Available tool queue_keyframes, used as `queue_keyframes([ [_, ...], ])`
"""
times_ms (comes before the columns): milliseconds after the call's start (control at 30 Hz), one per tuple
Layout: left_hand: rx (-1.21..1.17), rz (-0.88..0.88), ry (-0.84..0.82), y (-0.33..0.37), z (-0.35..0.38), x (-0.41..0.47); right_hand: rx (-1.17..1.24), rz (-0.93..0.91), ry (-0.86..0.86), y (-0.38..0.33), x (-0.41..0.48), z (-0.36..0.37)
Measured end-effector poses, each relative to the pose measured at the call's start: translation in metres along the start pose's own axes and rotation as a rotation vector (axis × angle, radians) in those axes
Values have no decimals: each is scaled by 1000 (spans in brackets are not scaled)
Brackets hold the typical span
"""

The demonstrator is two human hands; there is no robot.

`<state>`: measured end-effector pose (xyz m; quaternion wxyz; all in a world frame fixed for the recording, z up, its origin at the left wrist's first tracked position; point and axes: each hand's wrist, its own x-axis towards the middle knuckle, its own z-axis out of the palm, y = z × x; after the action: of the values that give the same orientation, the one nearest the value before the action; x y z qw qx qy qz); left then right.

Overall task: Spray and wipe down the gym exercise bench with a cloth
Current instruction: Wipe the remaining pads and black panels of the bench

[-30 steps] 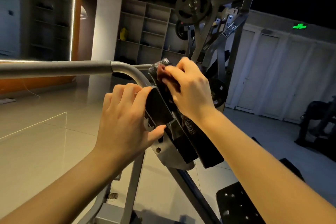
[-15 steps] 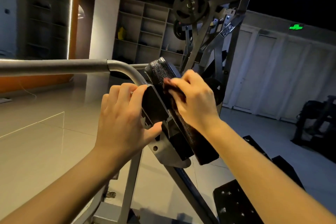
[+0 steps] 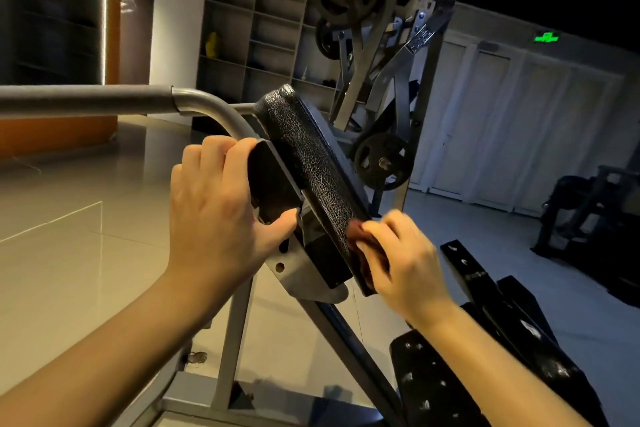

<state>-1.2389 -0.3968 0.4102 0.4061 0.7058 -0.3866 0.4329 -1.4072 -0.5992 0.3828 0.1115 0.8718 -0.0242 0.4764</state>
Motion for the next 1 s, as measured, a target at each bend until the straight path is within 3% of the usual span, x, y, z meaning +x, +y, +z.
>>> queue_keyframes([
  [167, 17, 39, -16, -5, -7, 3, -13, -30, 128, -24, 96, 10],
  [467, -22, 20, 5, -4, -4, 3, 68, 214, -36, 12, -52, 1],
  [733, 17, 55, -41, -5, -12, 6, 34, 48, 157, -26, 96, 16],
  [1000, -9, 30, -21, -5, -5, 3, -26, 120, -22, 11, -70, 4],
])
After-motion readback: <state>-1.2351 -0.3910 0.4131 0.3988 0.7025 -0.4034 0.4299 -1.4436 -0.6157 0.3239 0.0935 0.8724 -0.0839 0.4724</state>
